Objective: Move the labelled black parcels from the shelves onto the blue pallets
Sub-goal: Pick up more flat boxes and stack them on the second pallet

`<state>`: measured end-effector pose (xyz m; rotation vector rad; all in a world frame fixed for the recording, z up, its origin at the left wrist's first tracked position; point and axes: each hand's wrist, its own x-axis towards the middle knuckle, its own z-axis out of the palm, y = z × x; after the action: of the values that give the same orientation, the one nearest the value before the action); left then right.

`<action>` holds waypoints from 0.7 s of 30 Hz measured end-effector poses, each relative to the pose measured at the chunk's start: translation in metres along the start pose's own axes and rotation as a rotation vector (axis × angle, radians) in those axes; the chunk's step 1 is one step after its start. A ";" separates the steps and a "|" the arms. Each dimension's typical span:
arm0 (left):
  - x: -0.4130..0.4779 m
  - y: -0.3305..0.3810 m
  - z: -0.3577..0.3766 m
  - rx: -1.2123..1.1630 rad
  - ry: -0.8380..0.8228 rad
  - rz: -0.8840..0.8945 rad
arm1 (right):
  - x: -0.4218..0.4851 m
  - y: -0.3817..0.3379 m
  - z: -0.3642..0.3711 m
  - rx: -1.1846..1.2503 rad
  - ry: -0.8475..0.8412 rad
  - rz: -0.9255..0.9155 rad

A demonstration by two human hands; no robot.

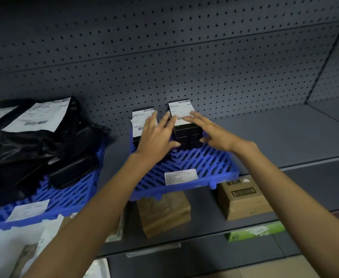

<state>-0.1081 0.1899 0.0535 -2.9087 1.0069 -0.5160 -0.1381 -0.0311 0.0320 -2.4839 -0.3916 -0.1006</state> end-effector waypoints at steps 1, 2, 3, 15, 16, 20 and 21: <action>-0.009 -0.014 -0.004 -0.076 0.033 -0.022 | -0.004 -0.002 -0.004 -0.018 0.015 0.016; -0.019 -0.030 -0.006 -0.169 0.056 -0.058 | -0.008 -0.006 -0.007 -0.032 0.059 0.035; -0.029 -0.045 -0.007 -0.271 0.055 -0.100 | -0.010 -0.011 -0.007 -0.051 0.126 0.043; -0.065 -0.062 0.031 -0.759 0.062 -0.198 | 0.048 -0.096 0.043 -0.432 0.008 -0.172; -0.067 -0.060 0.032 -0.757 0.093 -0.192 | 0.047 -0.095 0.042 -0.421 0.015 -0.177; -0.070 -0.056 0.035 -0.810 0.166 -0.188 | 0.045 -0.090 0.040 -0.394 0.033 -0.173; -0.069 -0.056 0.036 -0.846 0.178 -0.204 | 0.046 -0.091 0.041 -0.375 0.024 -0.169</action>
<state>-0.1146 0.2726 0.0057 -3.7980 1.1784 -0.4339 -0.1223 0.0747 0.0582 -2.8090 -0.6205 -0.2968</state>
